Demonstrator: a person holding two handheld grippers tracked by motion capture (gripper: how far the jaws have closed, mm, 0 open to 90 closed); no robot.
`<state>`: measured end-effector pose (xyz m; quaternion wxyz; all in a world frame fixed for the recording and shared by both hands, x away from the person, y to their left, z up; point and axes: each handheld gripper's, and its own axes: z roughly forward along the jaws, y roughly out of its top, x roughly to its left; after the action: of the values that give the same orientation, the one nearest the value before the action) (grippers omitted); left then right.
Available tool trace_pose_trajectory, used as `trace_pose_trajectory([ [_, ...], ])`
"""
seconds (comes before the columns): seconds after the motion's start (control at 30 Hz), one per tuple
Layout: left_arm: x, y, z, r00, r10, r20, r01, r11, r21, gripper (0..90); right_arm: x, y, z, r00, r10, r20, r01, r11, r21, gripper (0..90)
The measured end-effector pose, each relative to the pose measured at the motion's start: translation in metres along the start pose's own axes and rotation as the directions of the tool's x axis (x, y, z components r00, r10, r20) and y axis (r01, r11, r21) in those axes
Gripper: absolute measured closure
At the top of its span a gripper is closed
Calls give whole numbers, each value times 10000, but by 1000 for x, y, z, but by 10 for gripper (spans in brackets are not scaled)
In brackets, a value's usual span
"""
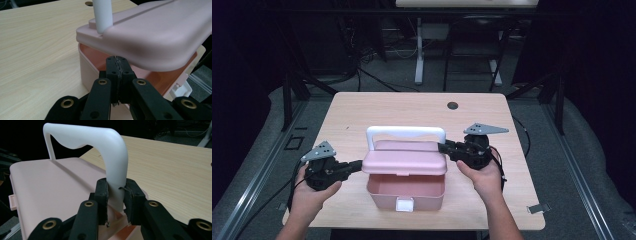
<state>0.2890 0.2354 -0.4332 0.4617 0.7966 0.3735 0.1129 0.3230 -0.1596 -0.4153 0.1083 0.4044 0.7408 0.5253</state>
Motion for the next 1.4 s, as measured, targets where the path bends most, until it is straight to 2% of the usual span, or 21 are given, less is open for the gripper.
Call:
trace_pose_trajectory([
  [0.33,2,-5,6,9998,-112,143,109,9998,175,896,-1,2,-1,10000,57,-54,-57,10000,-25,738],
  [0.47,0,-4,7,9997,-7,248,0,9996,278,896,-1,2,-1,9999,74,-71,-75,10000,-27,738],
  [0.77,-10,-1,9,9983,131,573,-139,9998,147,896,-1,1,0,10000,63,-34,-63,10000,-45,738],
  [1.0,-17,-1,17,9959,289,854,-320,9989,353,896,-1,0,1,10000,80,1,-80,10000,-26,737],
  [1.23,-23,1,20,9939,513,972,-557,9975,433,895,0,-2,1,10000,88,9,-88,10000,-40,736],
  [1.4,-23,2,19,9943,505,935,-542,9978,375,895,-2,-3,1,9998,195,20,-195,9997,-137,706],
])
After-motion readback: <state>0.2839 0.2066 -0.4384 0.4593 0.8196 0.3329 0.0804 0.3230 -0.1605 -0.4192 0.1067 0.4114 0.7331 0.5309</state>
